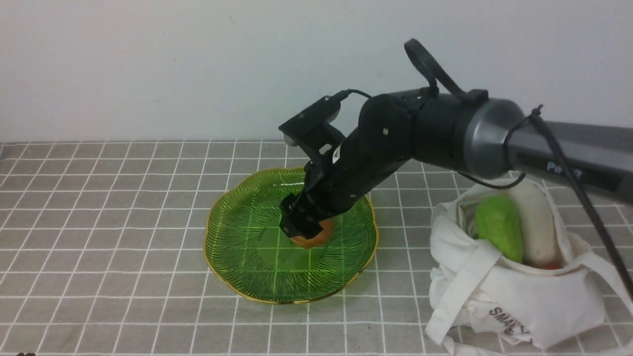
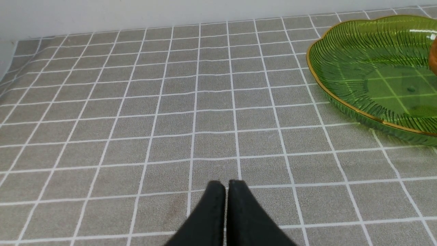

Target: Take vegetables from bag on grey coffee tablecloth place on plate.

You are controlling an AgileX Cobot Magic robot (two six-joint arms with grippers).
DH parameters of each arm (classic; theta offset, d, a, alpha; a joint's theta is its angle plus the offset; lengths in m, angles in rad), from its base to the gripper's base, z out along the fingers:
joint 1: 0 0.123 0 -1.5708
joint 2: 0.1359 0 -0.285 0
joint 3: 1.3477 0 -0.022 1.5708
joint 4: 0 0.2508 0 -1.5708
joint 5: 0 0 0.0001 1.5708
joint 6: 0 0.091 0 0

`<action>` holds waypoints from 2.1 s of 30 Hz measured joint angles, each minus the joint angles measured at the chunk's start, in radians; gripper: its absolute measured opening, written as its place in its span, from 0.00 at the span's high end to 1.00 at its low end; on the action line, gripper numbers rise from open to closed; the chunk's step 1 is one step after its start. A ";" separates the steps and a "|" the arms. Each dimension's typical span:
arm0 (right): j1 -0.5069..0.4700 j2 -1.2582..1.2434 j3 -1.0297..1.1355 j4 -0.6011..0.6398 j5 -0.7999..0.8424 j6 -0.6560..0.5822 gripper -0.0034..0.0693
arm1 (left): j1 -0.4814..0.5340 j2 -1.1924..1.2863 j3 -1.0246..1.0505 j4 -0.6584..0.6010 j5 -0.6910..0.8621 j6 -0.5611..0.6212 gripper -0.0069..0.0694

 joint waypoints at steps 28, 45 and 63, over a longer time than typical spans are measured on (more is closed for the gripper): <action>0.000 -0.481 -0.305 -0.484 0.484 0.419 0.92 | 0.000 0.000 0.000 0.000 0.000 0.000 0.92; 0.000 -1.603 0.787 -0.541 -0.251 0.735 0.97 | 0.000 0.000 0.000 0.000 0.000 0.000 0.92; 0.000 -2.089 1.109 -0.604 -0.441 0.793 0.97 | 0.000 -0.001 0.000 0.000 0.000 0.000 0.92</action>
